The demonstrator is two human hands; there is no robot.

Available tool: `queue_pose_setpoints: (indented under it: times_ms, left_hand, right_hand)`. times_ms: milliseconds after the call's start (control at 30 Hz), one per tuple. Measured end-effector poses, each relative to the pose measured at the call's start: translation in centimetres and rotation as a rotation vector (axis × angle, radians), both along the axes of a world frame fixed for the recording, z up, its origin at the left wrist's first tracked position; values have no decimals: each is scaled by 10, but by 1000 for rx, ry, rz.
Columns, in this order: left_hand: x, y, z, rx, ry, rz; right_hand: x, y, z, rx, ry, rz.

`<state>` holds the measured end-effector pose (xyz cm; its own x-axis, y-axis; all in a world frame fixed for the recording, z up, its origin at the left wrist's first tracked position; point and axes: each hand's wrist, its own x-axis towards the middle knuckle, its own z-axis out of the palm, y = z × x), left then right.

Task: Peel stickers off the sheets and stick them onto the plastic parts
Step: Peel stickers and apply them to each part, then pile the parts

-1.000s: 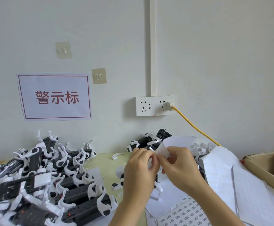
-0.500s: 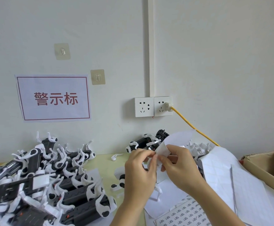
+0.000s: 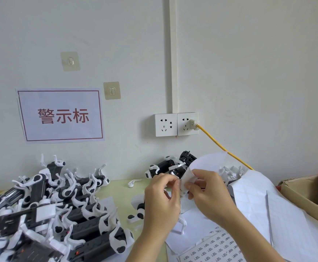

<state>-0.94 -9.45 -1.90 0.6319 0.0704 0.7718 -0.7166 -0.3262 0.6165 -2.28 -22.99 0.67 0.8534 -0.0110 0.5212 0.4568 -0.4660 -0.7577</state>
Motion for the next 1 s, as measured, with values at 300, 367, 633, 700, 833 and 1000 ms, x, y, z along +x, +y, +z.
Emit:
queue_pose_setpoints:
  times_ms: [300,367,633,700,833,1000]
  left_hand:
    - [1,1,2,-174,145,86]
    - [2,2,2,-253,183,93]
    - [4,4,0,-382,287,72]
    - [4,3,1,-388,292,64]
    - [3,2,2,-391,303,57]
    - [1,3,2,-363,288,111]
  right_hand:
    - [1,-6,4,35,55,-9]
    - [0,-10,6,86,51,-50]
    - [9,-37,6,174,222,-293]
    - [10,-45,3,100,302,-376]
    - [4,-47,2,-170,421,-507]
    - [3,-33,2,-543,225,-697]
